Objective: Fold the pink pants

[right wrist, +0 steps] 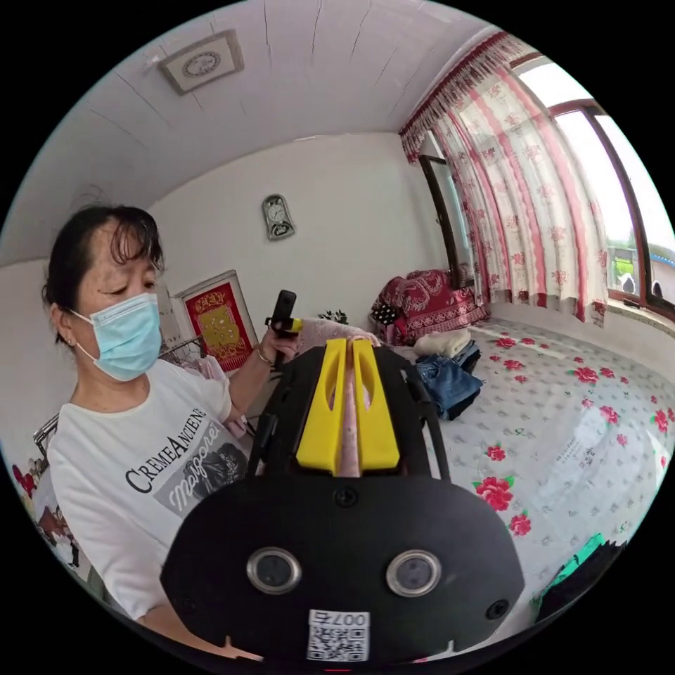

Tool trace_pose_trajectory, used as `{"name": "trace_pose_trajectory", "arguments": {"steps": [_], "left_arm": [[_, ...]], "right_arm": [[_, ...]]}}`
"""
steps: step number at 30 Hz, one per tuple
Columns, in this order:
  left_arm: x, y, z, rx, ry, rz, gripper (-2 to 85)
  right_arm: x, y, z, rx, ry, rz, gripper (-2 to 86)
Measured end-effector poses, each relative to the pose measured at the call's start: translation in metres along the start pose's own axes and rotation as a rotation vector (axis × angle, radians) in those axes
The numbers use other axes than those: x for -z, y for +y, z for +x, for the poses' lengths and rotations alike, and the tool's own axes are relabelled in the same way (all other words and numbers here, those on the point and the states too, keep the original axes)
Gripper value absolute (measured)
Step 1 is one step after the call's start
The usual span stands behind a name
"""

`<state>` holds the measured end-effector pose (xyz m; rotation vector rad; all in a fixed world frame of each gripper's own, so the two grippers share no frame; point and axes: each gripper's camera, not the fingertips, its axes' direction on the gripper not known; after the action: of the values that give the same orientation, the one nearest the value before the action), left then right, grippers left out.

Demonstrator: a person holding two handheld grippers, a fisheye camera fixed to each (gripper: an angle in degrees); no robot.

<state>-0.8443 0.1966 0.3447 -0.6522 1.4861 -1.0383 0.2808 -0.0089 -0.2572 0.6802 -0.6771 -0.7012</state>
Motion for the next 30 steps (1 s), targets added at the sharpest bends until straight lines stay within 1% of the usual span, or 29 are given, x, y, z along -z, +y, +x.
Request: {"name": "trace_pose_trajectory", "arguments": {"steps": [1,6,9,11,14,17,20,21,23,24,25,26,27,28,29,30], "left_arm": [[-0.008,0.002,-0.002,-0.002,0.036,-0.001,-1.0],[-0.041,0.007,0.003,-0.03,0.083,-0.06,-1.0],[-0.058,0.015,0.025,-0.119,0.13,-0.094,-0.9],[-0.067,0.021,0.039,-0.175,0.147,-0.111,-1.0],[-0.082,0.027,0.051,-0.244,0.17,-0.128,-1.0],[-0.093,0.02,0.042,-0.286,0.179,-0.109,-1.0],[-0.107,0.0,0.005,-0.282,0.172,-0.079,-0.9],[-0.115,-0.009,-0.019,-0.268,0.154,-0.074,-0.9],[-0.134,-0.024,-0.073,-0.189,0.115,-0.082,-0.8],[-0.151,-0.032,-0.117,-0.12,0.081,-0.095,-0.6],[-0.171,-0.038,-0.168,-0.027,0.053,-0.109,-0.4],[-0.182,-0.039,-0.195,0.014,0.041,-0.117,-0.1],[-0.207,-0.04,-0.251,0.081,0.009,-0.142,0.5],[-0.235,-0.036,-0.311,0.16,-0.024,-0.185,3.5],[-0.249,-0.032,-0.341,0.199,-0.064,-0.222,5.0],[-0.273,-0.018,-0.4,0.294,-0.175,-0.286,8.5]], "right_arm": [[0.004,0.006,-0.004,-0.022,-0.004,0.014,-0.2],[0.011,0.029,-0.033,-0.056,0.083,-0.004,-0.1],[0.021,0.045,-0.057,-0.055,0.086,0.02,-0.1],[0.031,0.056,-0.079,-0.054,0.074,0.071,-0.1],[0.038,0.063,-0.102,-0.051,0.112,0.101,-0.1],[0.04,0.059,-0.112,-0.053,0.159,0.127,-0.2],[0.036,0.046,-0.099,-0.081,0.208,0.125,-0.2],[0.035,0.043,-0.093,-0.09,0.221,0.118,-0.1],[0.024,0.035,-0.052,-0.161,0.272,0.077,-0.1],[0.021,0.034,-0.038,-0.186,0.289,0.064,0.0],[0.012,0.035,-0.005,-0.243,0.325,0.033,0.0],[0.0,0.04,0.033,-0.297,0.361,0.002,0.2],[-0.006,0.044,0.054,-0.325,0.381,-0.013,0.3],[-0.02,0.056,0.097,-0.384,0.424,-0.05,0.6],[-0.036,0.074,0.142,-0.451,0.482,-0.095,1.0],[-0.044,0.086,0.166,-0.504,0.509,-0.116,1.3]]}}
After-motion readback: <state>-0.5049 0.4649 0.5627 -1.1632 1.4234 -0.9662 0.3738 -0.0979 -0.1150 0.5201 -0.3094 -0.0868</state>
